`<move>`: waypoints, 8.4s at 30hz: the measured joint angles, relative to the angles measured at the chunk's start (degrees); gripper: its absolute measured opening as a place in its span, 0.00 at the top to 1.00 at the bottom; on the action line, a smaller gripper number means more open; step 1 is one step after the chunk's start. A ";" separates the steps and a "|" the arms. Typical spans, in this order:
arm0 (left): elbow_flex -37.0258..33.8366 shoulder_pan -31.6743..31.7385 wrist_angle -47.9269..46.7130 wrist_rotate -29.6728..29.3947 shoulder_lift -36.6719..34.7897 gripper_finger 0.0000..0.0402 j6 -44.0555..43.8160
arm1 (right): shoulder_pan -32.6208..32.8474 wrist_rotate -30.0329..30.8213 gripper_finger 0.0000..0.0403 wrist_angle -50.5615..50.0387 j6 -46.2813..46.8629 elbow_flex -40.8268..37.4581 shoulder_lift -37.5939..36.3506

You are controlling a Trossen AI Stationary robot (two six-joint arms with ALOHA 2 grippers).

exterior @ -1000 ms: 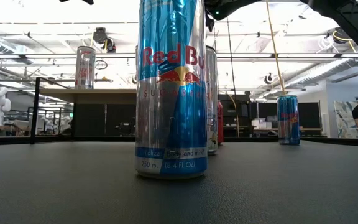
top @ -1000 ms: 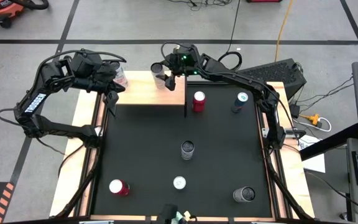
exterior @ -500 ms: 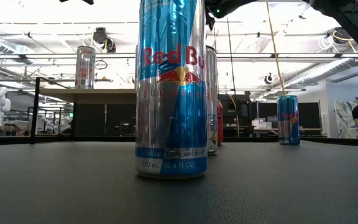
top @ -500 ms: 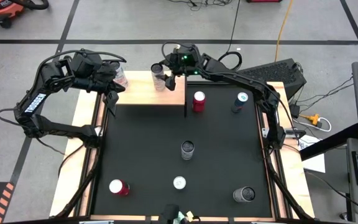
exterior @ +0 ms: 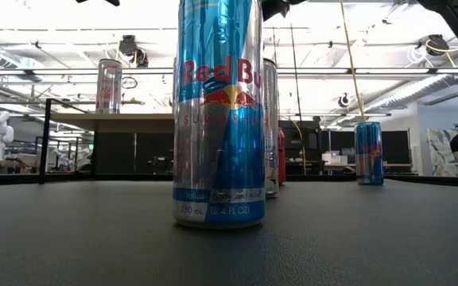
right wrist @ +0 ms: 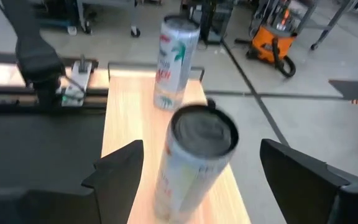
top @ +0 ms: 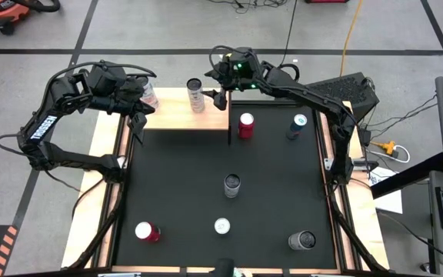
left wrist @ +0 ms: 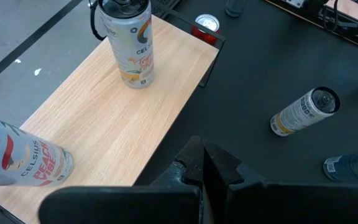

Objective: Place canned beverage on shelf
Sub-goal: Put the right white yellow soda can on the shelf, then put the top red black soda can on the shelf

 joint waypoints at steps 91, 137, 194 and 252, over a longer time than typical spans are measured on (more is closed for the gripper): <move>0.00 0.02 -1.03 -0.44 0.00 1.00 1.14 | 0.79 -4.53 1.00 14.28 14.40 -0.02 13.02; 0.00 0.02 -1.03 -0.44 0.00 1.00 1.41 | 0.47 -4.41 1.00 20.84 20.00 -0.02 14.24; 0.00 0.02 0.57 -0.43 0.07 1.00 2.55 | -0.39 -6.01 1.00 32.17 24.02 0.00 18.17; 0.00 0.01 0.48 -1.31 0.11 1.00 2.39 | -1.36 1.79 1.00 -2.78 5.67 -0.04 -4.51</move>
